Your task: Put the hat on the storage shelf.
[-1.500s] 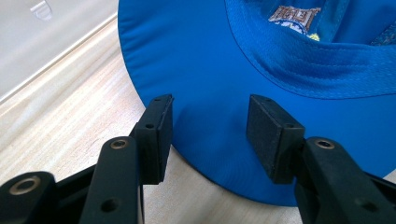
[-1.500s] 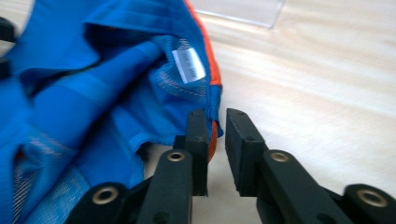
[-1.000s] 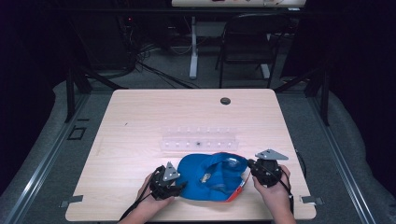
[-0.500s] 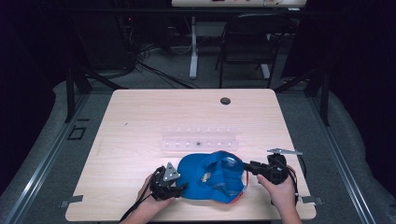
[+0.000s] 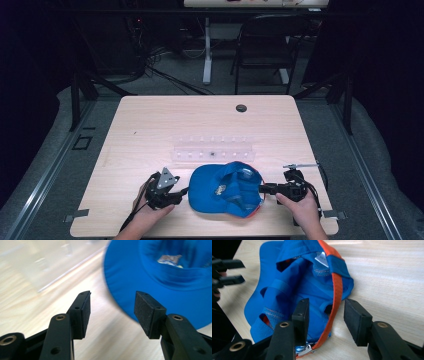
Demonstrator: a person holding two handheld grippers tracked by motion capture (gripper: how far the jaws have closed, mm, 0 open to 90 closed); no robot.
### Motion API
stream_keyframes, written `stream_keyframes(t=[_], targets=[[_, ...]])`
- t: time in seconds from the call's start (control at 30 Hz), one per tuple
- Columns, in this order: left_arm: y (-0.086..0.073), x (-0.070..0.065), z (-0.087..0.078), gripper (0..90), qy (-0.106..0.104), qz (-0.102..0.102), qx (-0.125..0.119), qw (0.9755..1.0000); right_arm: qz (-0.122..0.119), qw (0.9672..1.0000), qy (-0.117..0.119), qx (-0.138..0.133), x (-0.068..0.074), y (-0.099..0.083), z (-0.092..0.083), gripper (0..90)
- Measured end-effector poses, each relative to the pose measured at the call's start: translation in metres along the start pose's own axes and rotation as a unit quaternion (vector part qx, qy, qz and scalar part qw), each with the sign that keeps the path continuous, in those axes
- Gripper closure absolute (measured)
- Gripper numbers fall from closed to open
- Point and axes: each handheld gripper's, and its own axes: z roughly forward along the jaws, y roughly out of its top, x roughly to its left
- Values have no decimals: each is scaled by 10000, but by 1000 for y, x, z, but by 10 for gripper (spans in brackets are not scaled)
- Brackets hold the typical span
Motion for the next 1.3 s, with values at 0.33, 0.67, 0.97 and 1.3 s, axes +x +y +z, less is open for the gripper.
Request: stream_keyframes(t=[0.33, 0.67, 0.97, 1.3], targets=[[-2, 9, -2, 474, 79, -107, -2, 9999, 105, 9992, 250, 289, 4, 4, 11, 594], [-3, 6, 1, 468, 91, -52, 41, 9999, -22, 9974, 642, 322, 17, 12, 0, 653], [-3, 7, 0, 467, 104, -43, 40, 9999, -97, 9962, 772, 392, 26, 18, 0, 748], [-3, 7, 0, 467, 91, -44, 45, 9999, 19, 9969, 642, 460, 31, 21, -1, 773]])
